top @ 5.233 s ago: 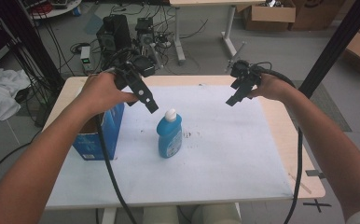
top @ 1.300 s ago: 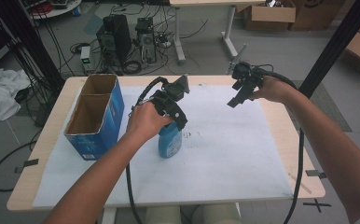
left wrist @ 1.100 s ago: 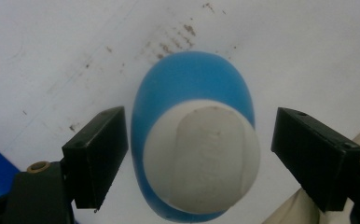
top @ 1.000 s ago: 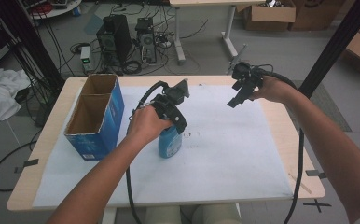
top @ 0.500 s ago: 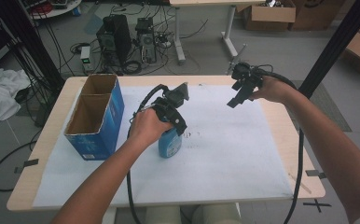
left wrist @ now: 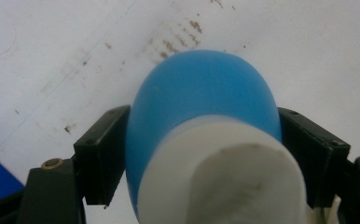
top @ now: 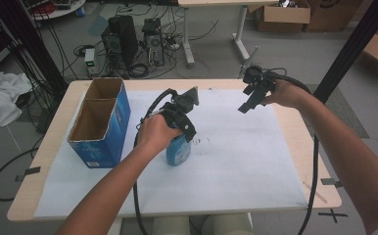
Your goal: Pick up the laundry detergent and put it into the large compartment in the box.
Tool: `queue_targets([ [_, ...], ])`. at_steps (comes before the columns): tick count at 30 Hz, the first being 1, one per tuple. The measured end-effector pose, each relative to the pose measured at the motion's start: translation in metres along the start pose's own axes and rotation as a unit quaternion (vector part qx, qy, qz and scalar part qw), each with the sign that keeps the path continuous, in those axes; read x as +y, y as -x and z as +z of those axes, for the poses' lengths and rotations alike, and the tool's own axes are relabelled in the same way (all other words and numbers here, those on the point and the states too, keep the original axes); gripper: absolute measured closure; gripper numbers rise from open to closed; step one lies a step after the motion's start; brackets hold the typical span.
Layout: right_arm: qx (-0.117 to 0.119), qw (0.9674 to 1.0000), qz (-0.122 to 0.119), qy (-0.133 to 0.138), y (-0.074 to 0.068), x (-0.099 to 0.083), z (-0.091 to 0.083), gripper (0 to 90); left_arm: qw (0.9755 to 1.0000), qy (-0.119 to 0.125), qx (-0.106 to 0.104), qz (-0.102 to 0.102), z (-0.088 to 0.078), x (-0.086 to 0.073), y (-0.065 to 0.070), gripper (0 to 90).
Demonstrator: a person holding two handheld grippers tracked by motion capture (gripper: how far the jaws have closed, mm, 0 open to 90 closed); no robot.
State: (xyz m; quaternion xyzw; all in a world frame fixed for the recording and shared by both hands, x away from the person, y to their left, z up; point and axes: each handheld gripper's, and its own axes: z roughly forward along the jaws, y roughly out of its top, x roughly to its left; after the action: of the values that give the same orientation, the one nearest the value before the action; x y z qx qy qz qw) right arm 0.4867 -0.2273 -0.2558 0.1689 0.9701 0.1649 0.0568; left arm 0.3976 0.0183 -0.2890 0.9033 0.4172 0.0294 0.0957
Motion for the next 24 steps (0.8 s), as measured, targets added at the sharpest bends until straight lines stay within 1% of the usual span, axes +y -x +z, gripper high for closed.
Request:
queue_targets([
  [5,0.001,1.0000,-0.003,0.001,-0.0006,0.0009,0.0005,17.0,1.0000,-0.002,0.000,0.002,0.0000,0.0002,0.0009,25.8],
  [13,0.002,1.0000,0.002,-0.003,-0.0010,0.0005,-0.0001,17.1,1.0000,0.001,0.003,0.001,0.0004,0.0000,0.0009,29.0],
  [18,0.002,1.0000,0.000,-0.001,-0.0008,0.0008,0.0002,17.1,1.0000,0.004,0.003,-0.001,0.0004,0.0001,0.0015,30.8],
  [24,0.004,1.0000,0.000,-0.002,-0.0013,0.0015,0.0010,17.2,1.0000,0.003,0.004,0.000,0.0012,0.0005,0.0022,31.0],
])
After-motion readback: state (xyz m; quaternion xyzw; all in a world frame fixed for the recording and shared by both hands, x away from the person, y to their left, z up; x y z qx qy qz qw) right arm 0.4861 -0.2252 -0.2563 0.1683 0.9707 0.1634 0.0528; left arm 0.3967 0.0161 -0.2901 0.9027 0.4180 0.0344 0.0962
